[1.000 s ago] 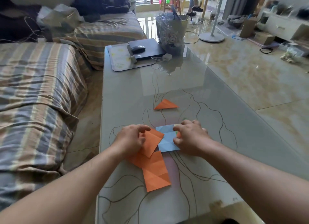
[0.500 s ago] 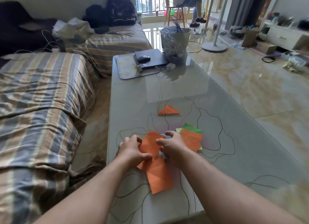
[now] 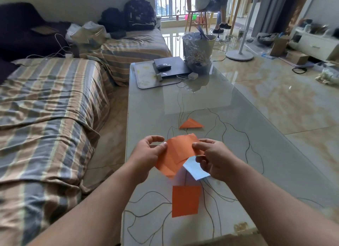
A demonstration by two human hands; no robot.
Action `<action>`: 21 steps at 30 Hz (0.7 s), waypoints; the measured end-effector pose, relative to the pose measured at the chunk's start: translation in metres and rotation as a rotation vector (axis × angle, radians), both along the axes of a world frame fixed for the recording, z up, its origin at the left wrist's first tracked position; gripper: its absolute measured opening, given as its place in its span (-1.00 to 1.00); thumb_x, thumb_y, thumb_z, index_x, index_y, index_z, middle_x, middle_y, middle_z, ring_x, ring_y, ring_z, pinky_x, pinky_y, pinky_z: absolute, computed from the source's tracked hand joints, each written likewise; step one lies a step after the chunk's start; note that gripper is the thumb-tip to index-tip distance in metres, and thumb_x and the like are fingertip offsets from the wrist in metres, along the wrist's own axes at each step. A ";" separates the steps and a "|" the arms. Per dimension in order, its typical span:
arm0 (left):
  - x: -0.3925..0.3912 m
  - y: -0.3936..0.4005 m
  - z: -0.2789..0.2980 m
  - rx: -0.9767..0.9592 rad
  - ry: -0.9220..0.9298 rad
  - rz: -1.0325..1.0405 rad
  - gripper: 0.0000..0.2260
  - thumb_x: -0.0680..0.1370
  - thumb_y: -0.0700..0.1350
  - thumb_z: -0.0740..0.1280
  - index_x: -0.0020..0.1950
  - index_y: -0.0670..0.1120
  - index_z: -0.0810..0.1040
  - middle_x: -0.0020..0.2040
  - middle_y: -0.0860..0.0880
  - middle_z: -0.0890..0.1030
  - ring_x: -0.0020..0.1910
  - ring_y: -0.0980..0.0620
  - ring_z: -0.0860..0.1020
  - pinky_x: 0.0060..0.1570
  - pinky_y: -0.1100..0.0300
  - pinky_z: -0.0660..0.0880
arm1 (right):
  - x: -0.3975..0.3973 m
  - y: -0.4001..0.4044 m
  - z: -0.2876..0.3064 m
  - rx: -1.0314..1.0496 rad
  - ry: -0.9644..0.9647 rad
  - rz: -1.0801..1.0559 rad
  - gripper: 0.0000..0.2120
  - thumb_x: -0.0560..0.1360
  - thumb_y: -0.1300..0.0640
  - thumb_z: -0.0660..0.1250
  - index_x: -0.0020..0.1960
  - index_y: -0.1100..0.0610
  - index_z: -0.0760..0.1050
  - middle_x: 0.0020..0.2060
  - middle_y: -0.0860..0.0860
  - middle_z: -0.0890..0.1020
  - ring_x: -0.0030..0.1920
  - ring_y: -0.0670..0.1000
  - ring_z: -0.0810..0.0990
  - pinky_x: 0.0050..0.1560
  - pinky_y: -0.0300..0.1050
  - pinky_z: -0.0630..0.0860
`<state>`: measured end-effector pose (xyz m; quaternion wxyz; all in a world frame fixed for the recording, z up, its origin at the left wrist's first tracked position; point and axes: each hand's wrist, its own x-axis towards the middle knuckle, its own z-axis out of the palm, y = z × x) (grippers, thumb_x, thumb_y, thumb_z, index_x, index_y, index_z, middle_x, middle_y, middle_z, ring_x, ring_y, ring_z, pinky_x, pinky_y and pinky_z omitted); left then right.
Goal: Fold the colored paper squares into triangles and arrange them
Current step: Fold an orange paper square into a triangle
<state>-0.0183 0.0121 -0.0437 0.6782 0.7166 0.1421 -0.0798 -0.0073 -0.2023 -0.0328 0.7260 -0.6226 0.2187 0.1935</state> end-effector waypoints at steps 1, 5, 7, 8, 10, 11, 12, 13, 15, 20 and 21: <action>0.001 0.000 0.000 0.070 -0.009 -0.021 -0.86 0.62 -0.13 0.44 0.18 -0.03 0.61 -0.06 -0.15 0.70 -0.17 -0.05 0.67 -0.22 0.07 0.61 | -0.002 -0.003 0.003 0.012 -0.012 0.006 -0.86 0.57 0.28 0.43 0.11 0.16 0.57 -0.25 0.11 0.66 -0.42 0.05 0.58 -0.44 -0.19 0.44; -0.002 0.002 -0.017 0.313 0.038 -0.097 -0.92 0.60 -0.05 0.45 0.08 0.07 0.63 -0.05 -0.08 0.72 -0.07 -0.05 0.71 -0.13 0.05 0.66 | -0.012 -0.009 0.003 -0.075 -0.051 0.015 -0.91 0.58 0.30 0.41 0.05 0.17 0.54 -0.26 0.14 0.67 -0.34 0.11 0.64 -0.29 -0.10 0.58; -0.004 0.004 -0.033 0.469 0.086 -0.161 -0.95 0.59 -0.01 0.44 0.04 0.09 0.66 -0.07 -0.01 0.72 -0.07 0.01 0.71 -0.05 0.04 0.67 | -0.017 -0.010 -0.004 -0.092 -0.025 0.025 -0.92 0.59 0.30 0.40 0.03 0.17 0.54 -0.23 0.14 0.67 -0.31 0.11 0.64 -0.22 -0.05 0.60; -0.005 0.005 -0.039 0.570 0.088 -0.198 -0.95 0.59 -0.01 0.43 0.02 0.09 0.67 -0.06 0.04 0.72 -0.05 0.05 0.69 0.00 0.07 0.65 | -0.019 -0.010 -0.007 -0.084 -0.002 0.029 -0.92 0.60 0.30 0.39 0.02 0.16 0.52 -0.21 0.15 0.66 -0.28 0.13 0.64 -0.17 -0.02 0.60; -0.005 0.003 -0.041 0.743 0.050 -0.219 -0.88 0.63 0.02 0.37 0.05 0.07 0.70 -0.04 0.11 0.71 0.01 0.07 0.66 0.05 0.14 0.58 | -0.022 -0.010 -0.012 -0.067 0.037 0.021 -0.90 0.61 0.31 0.37 0.01 0.14 0.49 -0.15 0.16 0.64 -0.22 0.18 0.63 -0.13 0.03 0.60; -0.004 0.001 -0.037 0.783 0.018 -0.193 -0.84 0.65 0.05 0.34 0.08 0.07 0.70 -0.02 0.11 0.71 0.03 0.05 0.64 0.05 0.14 0.56 | -0.021 -0.011 -0.014 -0.063 0.049 0.008 -0.88 0.61 0.31 0.37 0.02 0.13 0.48 -0.13 0.16 0.63 -0.20 0.19 0.63 -0.12 0.04 0.60; -0.004 -0.001 -0.032 0.789 -0.015 -0.152 -0.81 0.66 0.08 0.30 0.11 0.07 0.68 0.00 0.10 0.71 0.05 0.03 0.63 0.06 0.12 0.54 | -0.022 -0.011 -0.015 -0.063 0.058 -0.006 -0.88 0.61 0.31 0.36 0.02 0.12 0.48 -0.12 0.17 0.63 -0.18 0.21 0.63 -0.11 0.05 0.60; -0.004 -0.002 -0.027 0.769 -0.043 -0.109 -0.77 0.68 0.12 0.27 0.14 0.07 0.67 0.02 0.09 0.70 0.06 0.02 0.62 0.07 0.10 0.54 | -0.021 -0.012 -0.016 -0.064 0.061 -0.017 -0.88 0.61 0.31 0.36 0.03 0.12 0.48 -0.11 0.17 0.63 -0.17 0.21 0.64 -0.09 0.07 0.60; -0.005 -0.004 -0.018 0.643 -0.076 -0.081 -0.69 0.68 0.19 0.21 0.16 0.06 0.66 0.04 0.10 0.69 0.09 0.04 0.61 0.13 0.06 0.54 | -0.020 -0.014 -0.017 -0.070 0.069 -0.028 -0.89 0.61 0.29 0.37 0.04 0.11 0.49 -0.10 0.17 0.63 -0.16 0.20 0.64 -0.07 0.08 0.60; -0.011 -0.024 0.007 0.092 0.073 -0.112 -0.67 0.66 0.19 0.27 0.25 -0.03 0.53 0.10 -0.14 0.67 -0.03 -0.05 0.65 -0.01 0.05 0.58 | -0.020 -0.011 -0.010 -0.058 0.082 -0.023 -0.90 0.61 0.27 0.39 0.01 0.11 0.51 -0.10 0.17 0.64 -0.16 0.22 0.65 -0.13 0.02 0.60; -0.010 -0.027 0.013 0.028 0.130 -0.133 -0.65 0.64 0.15 0.34 0.32 -0.02 0.47 0.13 -0.16 0.67 -0.02 -0.08 0.66 -0.01 0.04 0.61 | -0.020 -0.010 -0.007 -0.052 0.079 -0.010 -0.91 0.61 0.27 0.39 0.03 0.12 0.52 -0.08 0.18 0.64 -0.16 0.22 0.65 -0.17 0.01 0.60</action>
